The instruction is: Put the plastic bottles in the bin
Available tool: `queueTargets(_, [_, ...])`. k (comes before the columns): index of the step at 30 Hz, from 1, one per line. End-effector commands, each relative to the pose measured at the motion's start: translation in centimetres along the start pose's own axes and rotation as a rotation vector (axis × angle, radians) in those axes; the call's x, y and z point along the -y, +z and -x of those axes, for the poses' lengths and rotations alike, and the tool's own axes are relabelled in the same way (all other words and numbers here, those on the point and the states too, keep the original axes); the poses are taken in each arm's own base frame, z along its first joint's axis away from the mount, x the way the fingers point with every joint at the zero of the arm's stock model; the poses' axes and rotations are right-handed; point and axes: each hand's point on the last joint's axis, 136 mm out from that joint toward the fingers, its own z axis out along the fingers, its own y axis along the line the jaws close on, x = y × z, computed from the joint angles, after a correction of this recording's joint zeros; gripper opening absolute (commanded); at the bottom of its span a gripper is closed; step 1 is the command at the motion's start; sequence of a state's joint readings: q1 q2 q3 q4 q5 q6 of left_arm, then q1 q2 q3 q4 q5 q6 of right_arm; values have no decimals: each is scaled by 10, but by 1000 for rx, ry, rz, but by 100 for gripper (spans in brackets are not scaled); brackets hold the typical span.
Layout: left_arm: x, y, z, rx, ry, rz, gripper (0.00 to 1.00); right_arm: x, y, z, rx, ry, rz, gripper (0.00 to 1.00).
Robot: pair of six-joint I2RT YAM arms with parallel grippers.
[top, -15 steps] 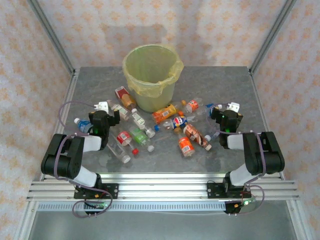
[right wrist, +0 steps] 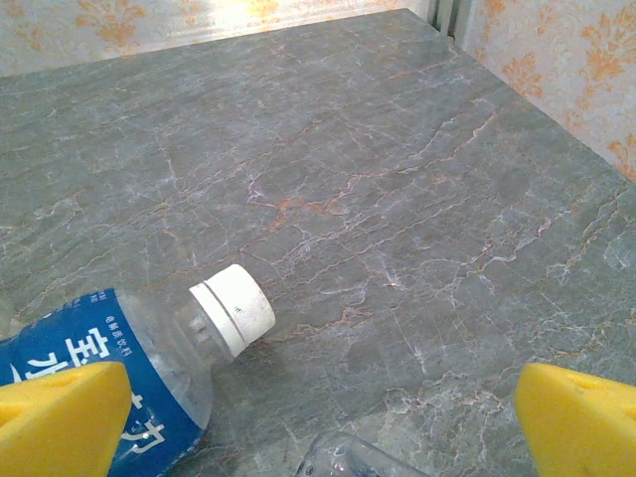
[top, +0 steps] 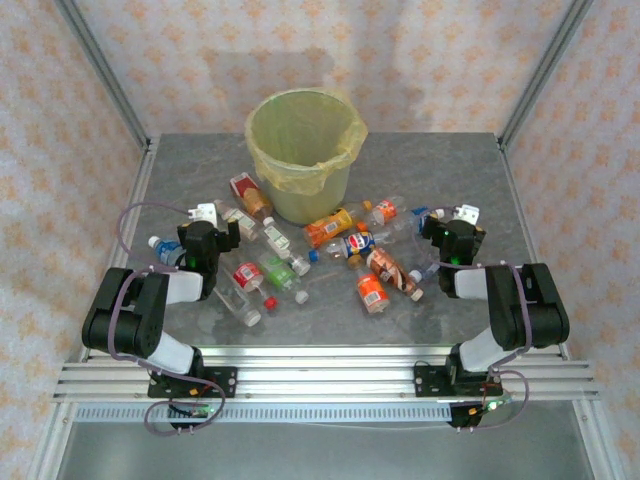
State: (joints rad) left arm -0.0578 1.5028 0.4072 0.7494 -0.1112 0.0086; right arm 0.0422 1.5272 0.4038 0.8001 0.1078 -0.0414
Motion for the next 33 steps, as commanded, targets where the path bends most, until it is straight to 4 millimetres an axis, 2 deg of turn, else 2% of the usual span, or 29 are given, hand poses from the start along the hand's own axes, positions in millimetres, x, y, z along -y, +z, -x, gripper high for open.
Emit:
queueTargets(1, [-2,1,10,21,-6,3,100,3,0,3,10,17,-17,99])
queueTargets(19, [-1,1,10,22,-9,3,100,3,0,4,11,18,-17,99])
queueTargets(22, [-7,0,12,15,-19,34,100,3,-1,4,13,18,-16,99])
queueTargets(27, [-9,-5,29,2,-16,41,100,3,-2,9,10,20,-21,99])
queueTargets(33, [-20,-26,50,47,-47,75,100,10,-13,22,13,23,-54,99])
